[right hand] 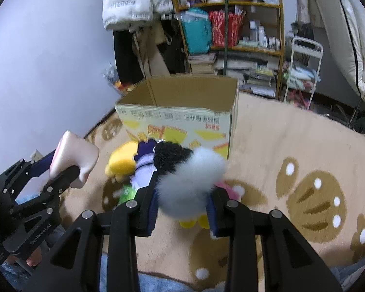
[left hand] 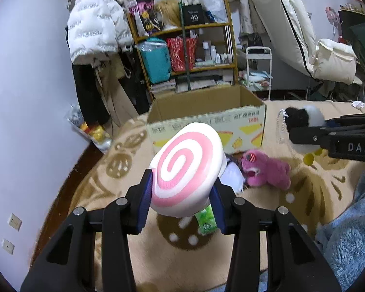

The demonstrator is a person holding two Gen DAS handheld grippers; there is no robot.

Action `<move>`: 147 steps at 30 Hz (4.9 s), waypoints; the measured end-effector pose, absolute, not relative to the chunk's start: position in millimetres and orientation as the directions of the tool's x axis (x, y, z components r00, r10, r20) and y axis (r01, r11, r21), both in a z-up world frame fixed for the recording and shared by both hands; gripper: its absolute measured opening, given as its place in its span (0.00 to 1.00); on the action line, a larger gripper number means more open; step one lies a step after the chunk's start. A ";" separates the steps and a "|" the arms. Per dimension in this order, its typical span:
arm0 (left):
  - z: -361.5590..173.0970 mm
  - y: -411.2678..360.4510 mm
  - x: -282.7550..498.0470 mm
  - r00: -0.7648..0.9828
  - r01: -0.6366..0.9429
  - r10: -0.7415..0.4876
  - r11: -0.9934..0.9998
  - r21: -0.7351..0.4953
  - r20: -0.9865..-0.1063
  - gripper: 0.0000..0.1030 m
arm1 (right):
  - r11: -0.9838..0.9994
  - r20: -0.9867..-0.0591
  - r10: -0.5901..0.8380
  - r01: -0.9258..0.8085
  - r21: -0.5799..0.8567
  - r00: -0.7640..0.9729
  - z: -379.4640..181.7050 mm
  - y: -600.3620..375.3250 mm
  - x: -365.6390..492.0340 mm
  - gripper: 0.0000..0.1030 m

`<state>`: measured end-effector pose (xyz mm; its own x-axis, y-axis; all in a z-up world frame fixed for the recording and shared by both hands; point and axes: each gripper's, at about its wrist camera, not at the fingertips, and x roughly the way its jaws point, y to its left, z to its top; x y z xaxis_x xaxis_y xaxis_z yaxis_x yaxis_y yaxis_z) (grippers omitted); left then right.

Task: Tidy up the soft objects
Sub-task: 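Lift the swirl cushion and white plush with both tools over the cardboard box, then open both tools to drop the cushion and white plush into the box, then grasp the purple-haired doll plush with the left tool while the right tool grasps the pink bear, then carry both plushes over the box and open both tools to drop them in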

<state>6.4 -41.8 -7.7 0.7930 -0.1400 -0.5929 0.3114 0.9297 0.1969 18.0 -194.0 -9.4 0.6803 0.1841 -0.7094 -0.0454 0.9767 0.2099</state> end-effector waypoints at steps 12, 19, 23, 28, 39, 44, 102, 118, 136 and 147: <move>58.5 -49.8 33.4 0.854 0.318 -0.171 0.919 0.232 -0.492 0.42 | 0.970 -0.598 0.190 -0.054 0.237 0.778 47.8 -208.0 42.4 0.34; 79.7 -58.7 85.5 0.877 0.279 -0.151 0.933 0.228 -0.457 0.42 | 0.974 -0.558 0.183 -0.071 0.217 0.809 69.1 -209.5 88.5 0.35; 75.6 -64.3 114.6 0.868 0.275 -0.148 0.938 0.210 -0.473 0.42 | 0.968 -0.529 0.193 -0.072 0.241 0.826 69.0 -213.1 112.4 0.35; 55.5 -70.0 141.5 0.858 0.271 -0.132 0.937 0.219 -0.496 0.43 | 0.958 -0.518 0.206 -0.065 0.278 0.830 50.5 -220.5 134.2 0.35; -1.1 -78.8 176.4 0.796 0.299 -0.122 0.931 0.210 -0.592 0.50 | 0.942 -0.574 0.256 -0.067 0.330 0.778 -7.3 -225.8 172.5 0.38; -14.3 -81.3 181.2 0.782 0.305 -0.117 0.929 0.212 -0.612 0.56 | 0.945 -0.587 0.263 -0.080 0.318 0.766 -16.2 -223.0 178.4 0.45; -84.0 -97.5 103.3 0.590 0.400 -0.170 0.910 0.104 -0.789 0.92 | 0.950 -0.842 0.184 0.129 0.285 0.507 -94.8 -220.5 115.6 0.94; -115.8 -107.8 112.4 0.535 0.403 -0.139 0.909 0.108 -0.833 0.80 | 0.951 -0.898 0.220 0.119 0.284 0.382 -130.8 -209.2 132.2 0.77; -93.4 -87.9 101.9 0.578 0.346 -0.171 0.937 0.050 -0.798 0.54 | 0.947 -0.847 0.193 0.133 0.294 0.496 -87.9 -226.1 117.9 0.67; -32.6 -75.0 79.2 0.685 0.349 -0.241 0.937 0.019 -0.688 0.54 | 0.936 -0.726 0.196 0.096 0.340 0.659 -29.0 -230.9 98.2 0.67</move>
